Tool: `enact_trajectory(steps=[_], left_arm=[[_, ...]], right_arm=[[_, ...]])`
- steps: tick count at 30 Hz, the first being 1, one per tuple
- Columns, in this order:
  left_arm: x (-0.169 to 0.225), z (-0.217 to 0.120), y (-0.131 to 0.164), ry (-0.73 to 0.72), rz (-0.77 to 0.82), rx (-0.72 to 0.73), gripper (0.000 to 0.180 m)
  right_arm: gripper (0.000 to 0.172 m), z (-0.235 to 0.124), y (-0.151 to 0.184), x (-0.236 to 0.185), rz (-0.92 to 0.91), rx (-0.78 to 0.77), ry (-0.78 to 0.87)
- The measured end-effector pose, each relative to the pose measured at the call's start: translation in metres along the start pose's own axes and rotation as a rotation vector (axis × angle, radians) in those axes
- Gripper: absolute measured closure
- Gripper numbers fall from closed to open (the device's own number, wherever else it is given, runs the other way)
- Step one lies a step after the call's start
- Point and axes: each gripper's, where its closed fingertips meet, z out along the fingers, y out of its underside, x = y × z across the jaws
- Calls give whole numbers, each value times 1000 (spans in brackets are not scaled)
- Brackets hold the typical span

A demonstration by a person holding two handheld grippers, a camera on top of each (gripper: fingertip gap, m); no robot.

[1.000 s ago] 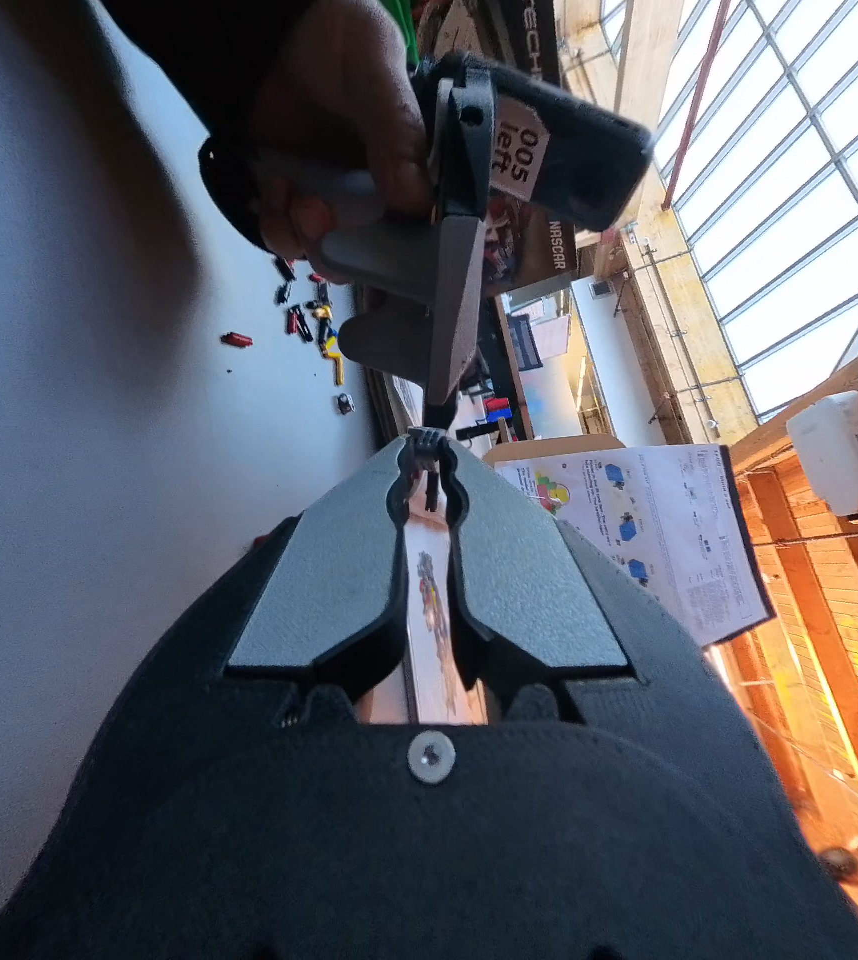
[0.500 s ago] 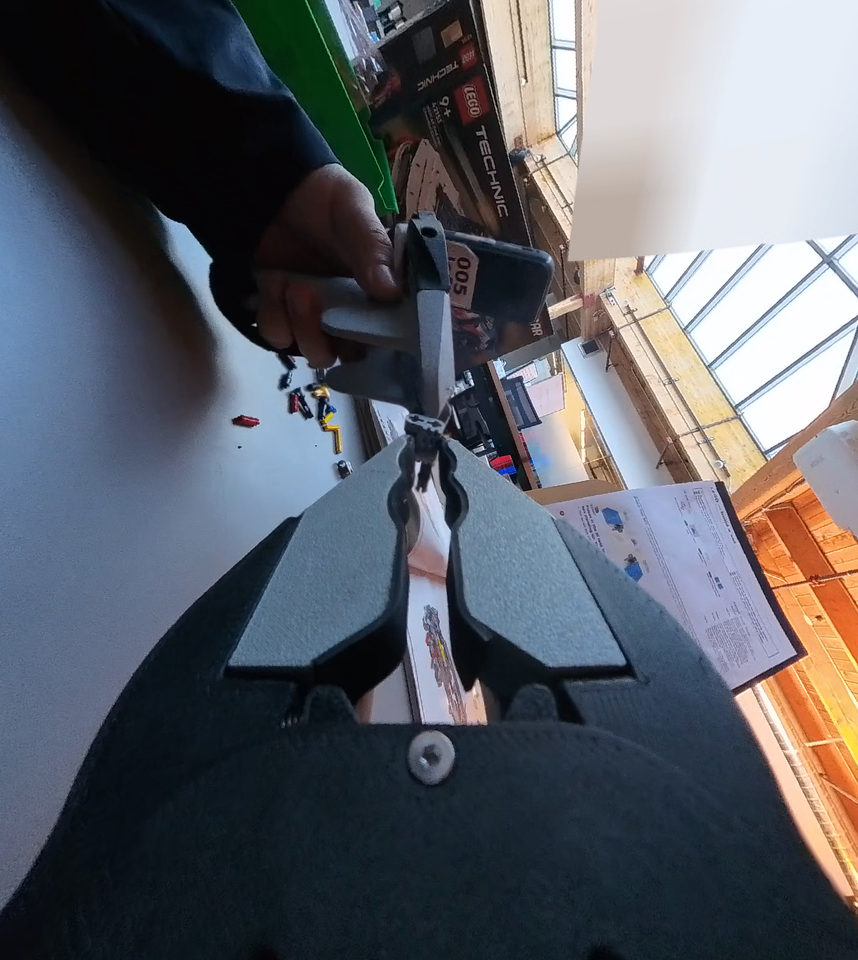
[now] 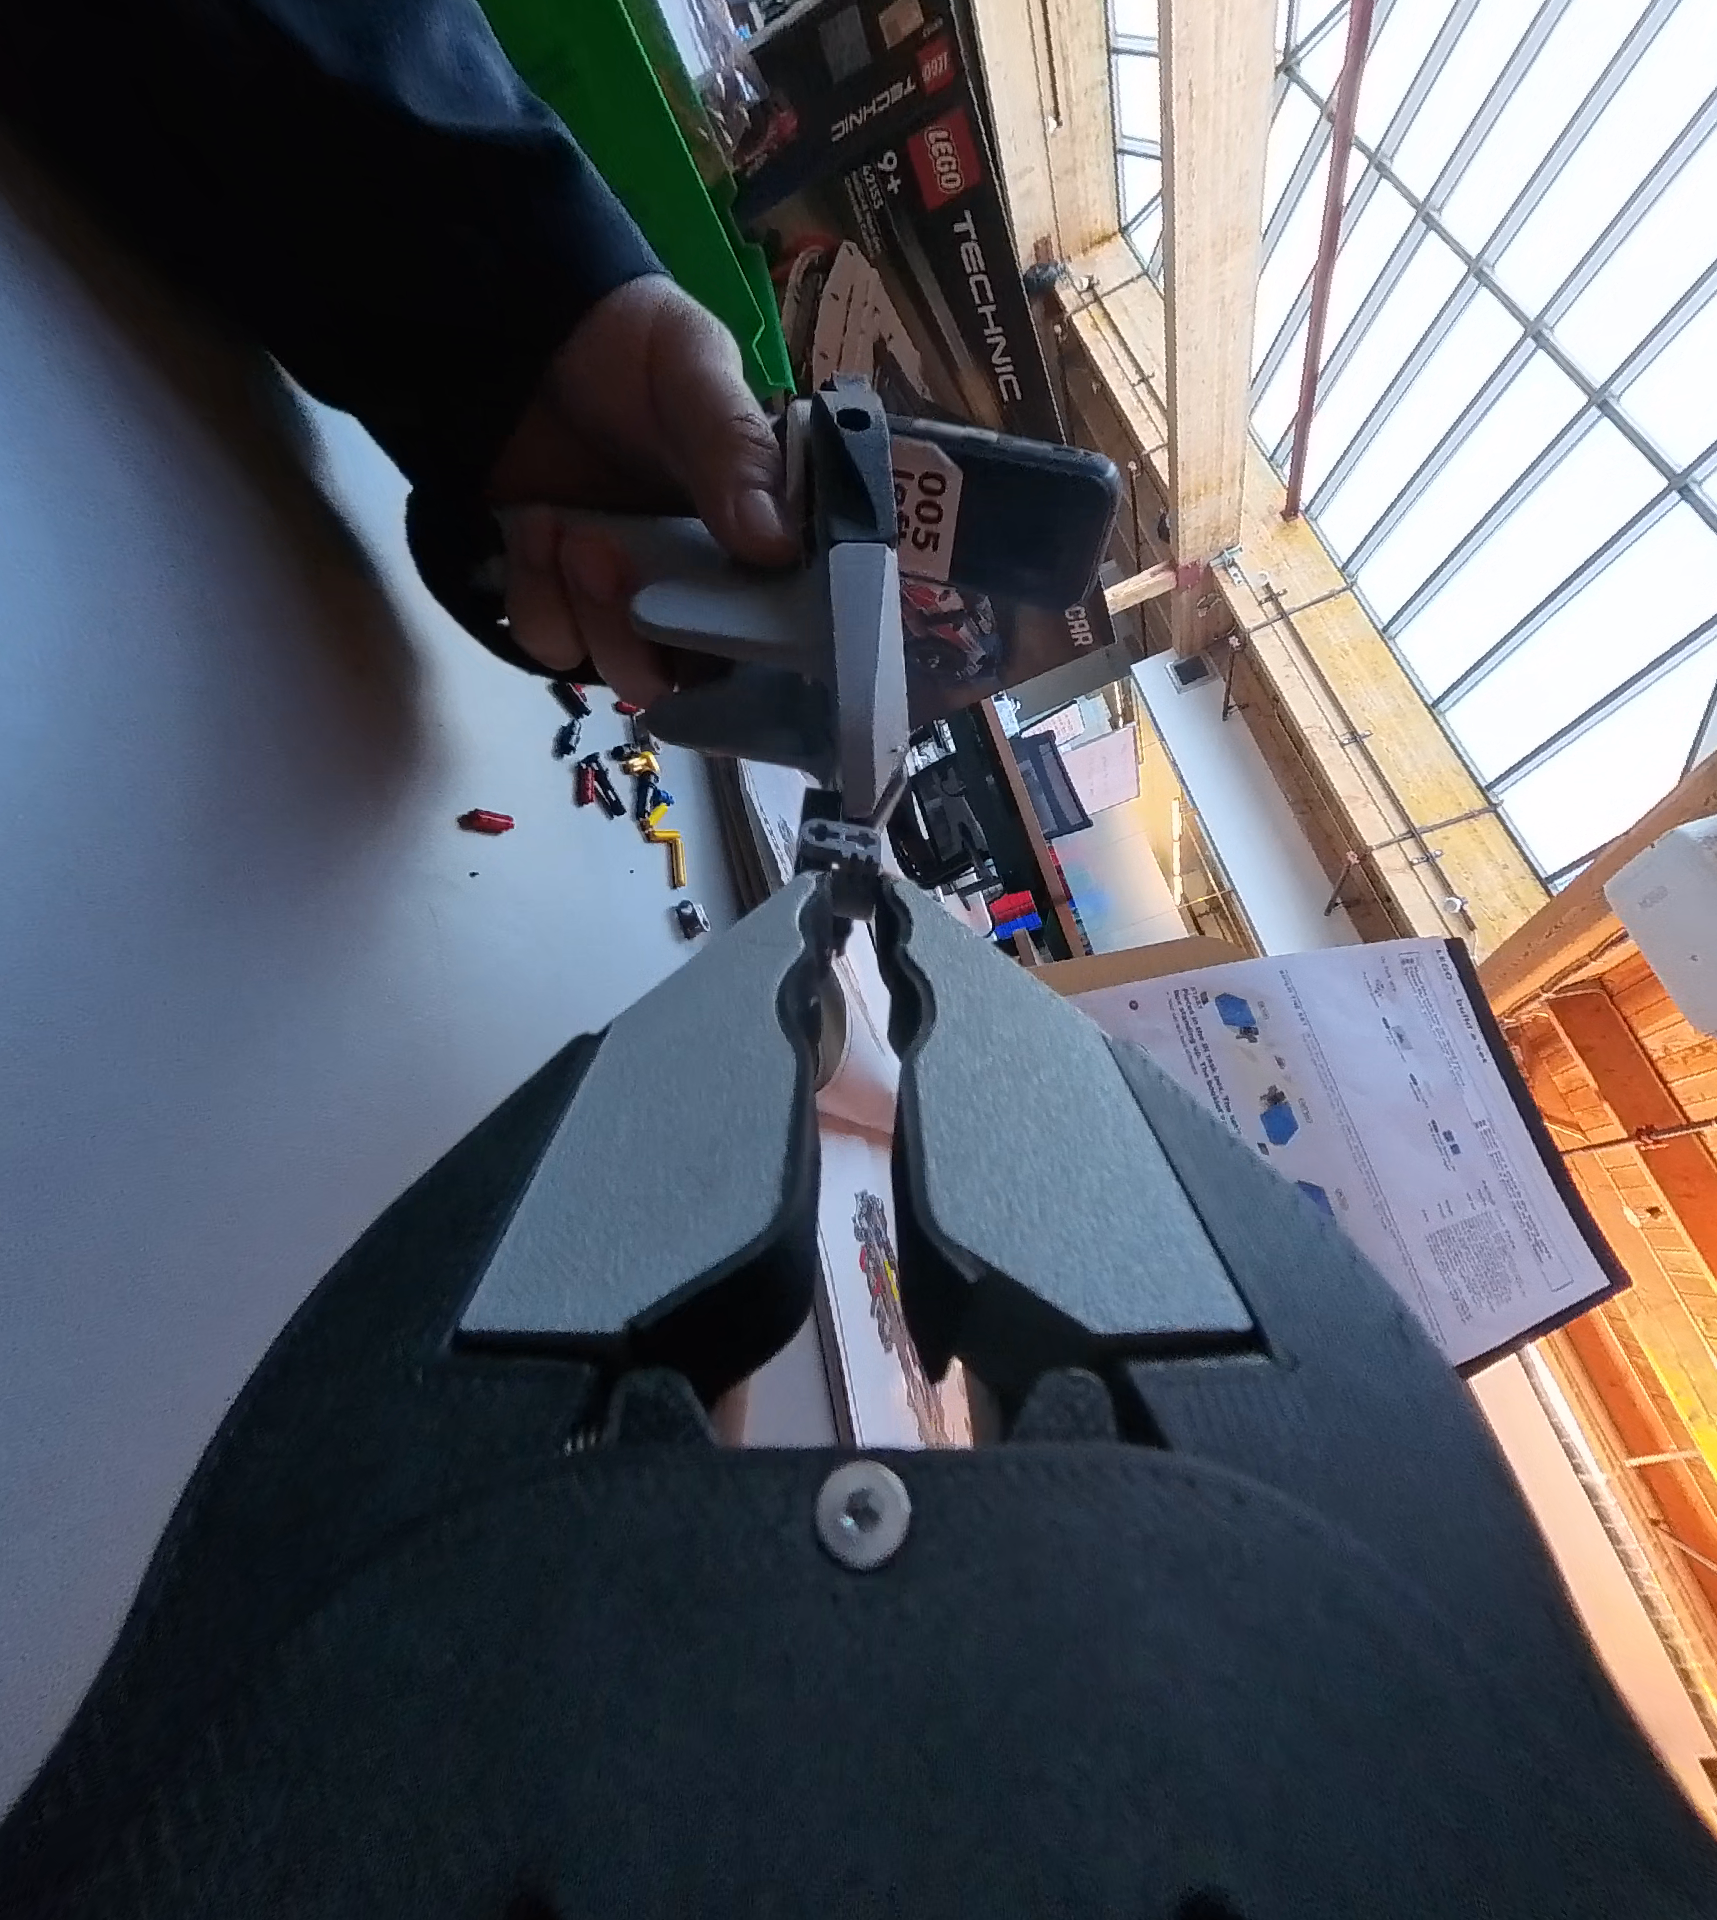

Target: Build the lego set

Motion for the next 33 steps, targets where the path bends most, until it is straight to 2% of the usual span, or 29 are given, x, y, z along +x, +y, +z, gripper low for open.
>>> enact_trajectory(steps=[5,12,15,17,19,21,25,27,30,33], left_arm=[[-6,-6,-3,-38,-16,5,163],[-12,-8,5,-146,83,-88,155],[-10,-1,10,-121,66,-106,158],[-12,1,12,-135,79,-111,174],[-16,1,12,-181,120,-121,174],[-27,-3,12,-294,207,-152,175],[-70,-33,17,-733,557,-389,175],[-83,-45,22,-877,716,-537,175],[-99,-55,38,-997,860,-764,175],[-106,-54,50,-1022,960,-901,175]], right_arm=[[167,1,6,2,-2,-27,12],[168,1,8,5,-10,-37,28],[167,2,9,1,-25,-46,16],[167,3,10,-1,-38,-51,11],[168,4,12,-2,-36,-64,5],[168,7,21,-4,2,-101,-12],[172,9,50,-6,216,-196,-81],[172,7,64,-9,387,-220,-147],[172,3,85,-20,565,-282,-263],[167,-1,93,-37,631,-337,-373]])
